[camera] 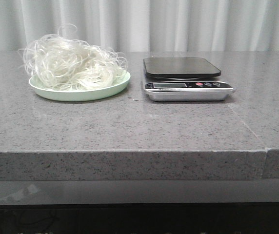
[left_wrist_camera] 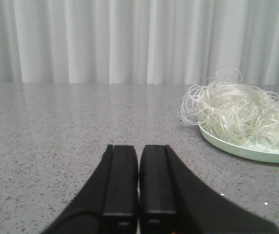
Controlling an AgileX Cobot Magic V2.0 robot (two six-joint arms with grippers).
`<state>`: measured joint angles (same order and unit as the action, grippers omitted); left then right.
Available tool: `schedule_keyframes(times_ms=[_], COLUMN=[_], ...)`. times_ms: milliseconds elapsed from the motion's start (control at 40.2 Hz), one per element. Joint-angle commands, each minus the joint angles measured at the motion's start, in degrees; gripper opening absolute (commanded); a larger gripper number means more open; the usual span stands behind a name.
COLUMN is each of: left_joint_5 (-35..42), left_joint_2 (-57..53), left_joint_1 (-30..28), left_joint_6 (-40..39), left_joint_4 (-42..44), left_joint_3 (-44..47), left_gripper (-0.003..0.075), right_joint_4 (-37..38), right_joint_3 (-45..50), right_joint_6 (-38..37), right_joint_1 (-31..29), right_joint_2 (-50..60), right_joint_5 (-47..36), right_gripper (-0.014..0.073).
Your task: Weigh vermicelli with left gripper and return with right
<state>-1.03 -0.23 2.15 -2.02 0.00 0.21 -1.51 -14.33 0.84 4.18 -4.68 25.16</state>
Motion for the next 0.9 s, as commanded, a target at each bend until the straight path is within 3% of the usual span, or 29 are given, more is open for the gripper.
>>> schedule_keyframes(times_ms=[0, 249, 871], left_joint_5=[4.7, 4.7, 4.7], left_joint_2=[-1.4, -1.3, -1.3], left_joint_1=[0.3, 0.3, 0.3], left_joint_6=[-0.3, -0.3, -0.3], left_joint_4=[-0.4, -0.4, -0.4], left_joint_3=[2.2, 2.2, 2.2], left_gripper=[0.0155, 0.0155, 0.0155], right_joint_4=[0.6, 0.6, -0.7], right_joint_3=[4.3, 15.9, 15.7], right_joint_6=[0.0, 0.0, -0.2], right_joint_1=[-1.0, -1.1, -1.1], right_joint_2=[3.3, 6.2, 6.2], right_joint_5=[-11.6, -27.4, -27.8], right_gripper=[0.0158, 0.0158, 0.0158])
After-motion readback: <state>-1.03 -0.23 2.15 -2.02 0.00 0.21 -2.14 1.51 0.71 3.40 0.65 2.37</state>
